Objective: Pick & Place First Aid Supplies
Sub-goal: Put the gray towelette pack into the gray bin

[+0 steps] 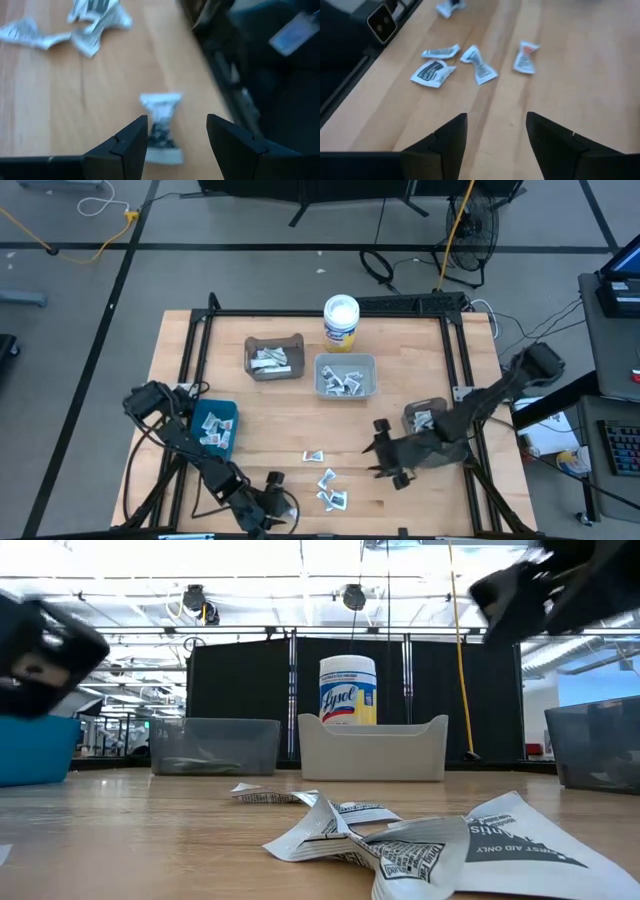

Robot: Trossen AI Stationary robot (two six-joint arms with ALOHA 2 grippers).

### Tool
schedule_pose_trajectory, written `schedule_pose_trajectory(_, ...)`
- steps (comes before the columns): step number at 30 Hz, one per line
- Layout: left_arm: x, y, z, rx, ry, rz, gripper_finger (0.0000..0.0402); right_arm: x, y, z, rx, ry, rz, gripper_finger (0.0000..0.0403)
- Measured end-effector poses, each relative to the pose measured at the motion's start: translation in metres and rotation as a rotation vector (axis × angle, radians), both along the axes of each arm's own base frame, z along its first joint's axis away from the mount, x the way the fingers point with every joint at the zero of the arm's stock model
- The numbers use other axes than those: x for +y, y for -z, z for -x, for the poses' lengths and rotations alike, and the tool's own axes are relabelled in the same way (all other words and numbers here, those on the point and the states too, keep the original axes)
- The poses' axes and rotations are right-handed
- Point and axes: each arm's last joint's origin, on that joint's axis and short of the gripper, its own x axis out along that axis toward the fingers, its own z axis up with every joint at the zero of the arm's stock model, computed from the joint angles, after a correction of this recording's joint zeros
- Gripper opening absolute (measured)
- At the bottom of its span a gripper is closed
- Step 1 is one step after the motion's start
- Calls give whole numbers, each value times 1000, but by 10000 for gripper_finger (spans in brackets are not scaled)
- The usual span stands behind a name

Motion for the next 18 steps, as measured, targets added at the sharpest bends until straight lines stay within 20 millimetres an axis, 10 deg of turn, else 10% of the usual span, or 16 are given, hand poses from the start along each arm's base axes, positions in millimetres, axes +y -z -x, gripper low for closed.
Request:
schedule_pose_trajectory(12,14,12,-5,100,-96,-70,202,0,-3,59,-278,35,-42,193)
schedule_pose_trajectory(18,22,12,-11,93,-87,-110,117,1,5,68,-293,39,-30,187)
